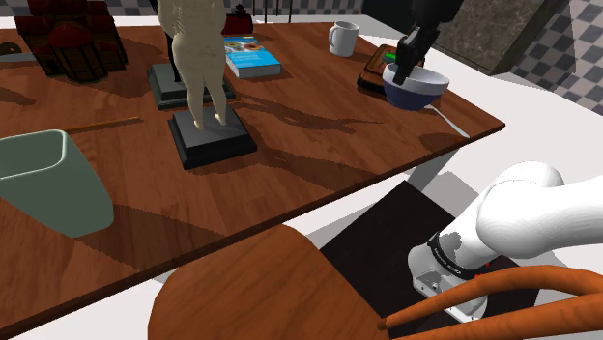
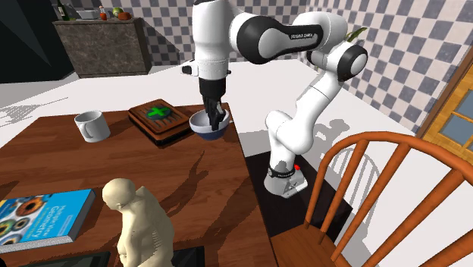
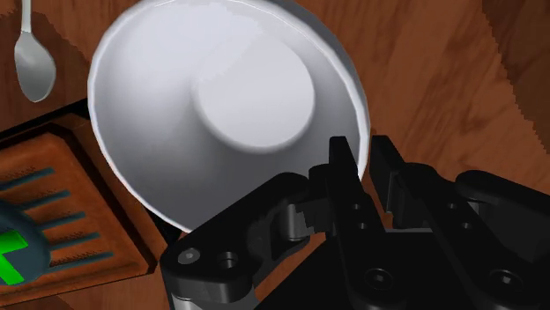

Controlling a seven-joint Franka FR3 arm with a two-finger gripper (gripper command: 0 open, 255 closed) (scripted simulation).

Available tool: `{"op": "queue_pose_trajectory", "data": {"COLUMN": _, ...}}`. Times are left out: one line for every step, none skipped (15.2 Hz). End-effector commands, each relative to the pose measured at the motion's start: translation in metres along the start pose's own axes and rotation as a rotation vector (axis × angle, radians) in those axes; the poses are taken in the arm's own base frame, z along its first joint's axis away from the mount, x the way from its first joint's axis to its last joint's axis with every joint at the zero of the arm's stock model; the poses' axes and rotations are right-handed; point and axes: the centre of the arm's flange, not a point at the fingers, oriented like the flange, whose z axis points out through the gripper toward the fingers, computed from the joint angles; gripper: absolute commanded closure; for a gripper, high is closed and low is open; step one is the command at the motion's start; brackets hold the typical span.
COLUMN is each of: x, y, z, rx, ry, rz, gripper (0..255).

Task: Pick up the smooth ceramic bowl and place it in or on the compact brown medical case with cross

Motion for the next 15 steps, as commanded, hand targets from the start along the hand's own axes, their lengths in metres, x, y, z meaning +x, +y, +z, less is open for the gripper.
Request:
{"op": "queue_pose_trajectory", "data": {"x": 0.0, "y": 0.0, "z": -0.01, "rx": 0.0, "ry": 0.0, "rz": 0.0, "gripper": 255}}
{"op": "queue_pose_trajectory", "data": {"x": 0.0, "y": 0.0, "z": -0.016, "rx": 0.0, "ry": 0.0, "rz": 0.0, "gripper": 255}}
{"op": "queue_pose_trajectory", "data": {"x": 0.0, "y": 0.001, "z": -0.021, "rx": 0.0, "ry": 0.0, "rz": 0.0, "gripper": 255}}
{"op": "queue_pose_trajectory", "data": {"x": 0.0, "y": 0.001, "z": -0.026, "rx": 0.0, "ry": 0.0, "rz": 0.0, "gripper": 255}}
{"op": "queue_pose_trajectory", "data": {"x": 0.0, "y": 0.001, "z": -0.032, "rx": 0.0, "ry": 0.0, "rz": 0.0, "gripper": 255}}
{"op": "queue_pose_trajectory", "data": {"x": 0.0, "y": 0.001, "z": -0.037, "rx": 0.0, "ry": 0.0, "rz": 0.0, "gripper": 255}}
{"op": "queue_pose_trajectory", "data": {"x": 0.0, "y": 0.001, "z": -0.042, "rx": 0.0, "ry": 0.0, "rz": 0.0, "gripper": 255}}
{"op": "queue_pose_trajectory", "data": {"x": 0.001, "y": 0.002, "z": -0.047, "rx": 0.0, "ry": 0.0, "rz": 0.0, "gripper": 255}}
{"op": "queue_pose_trajectory", "data": {"x": 0.001, "y": 0.002, "z": -0.053, "rx": 0.0, "ry": 0.0, "rz": 0.0, "gripper": 255}}
{"op": "queue_pose_trajectory", "data": {"x": 0.001, "y": 0.002, "z": -0.058, "rx": 0.0, "ry": 0.0, "rz": 0.0, "gripper": 255}}
{"op": "queue_pose_trajectory", "data": {"x": 0.001, "y": 0.002, "z": -0.063, "rx": 0.0, "ry": 0.0, "rz": 0.0, "gripper": 255}}
{"op": "queue_pose_trajectory", "data": {"x": 0.001, "y": 0.002, "z": -0.069, "rx": 0.0, "ry": 0.0, "rz": 0.0, "gripper": 255}}
{"op": "queue_pose_trajectory", "data": {"x": 0.001, "y": 0.003, "z": -0.074, "rx": 0.0, "ry": 0.0, "rz": 0.0, "gripper": 255}}
{"op": "queue_pose_trajectory", "data": {"x": 0.001, "y": 0.003, "z": -0.076, "rx": 0.0, "ry": 0.0, "rz": 0.0, "gripper": 255}}
{"op": "queue_pose_trajectory", "data": {"x": 0.007, "y": 0.014, "z": -0.077, "rx": 0.0, "ry": 0.0, "rz": 0.0, "gripper": 255}}
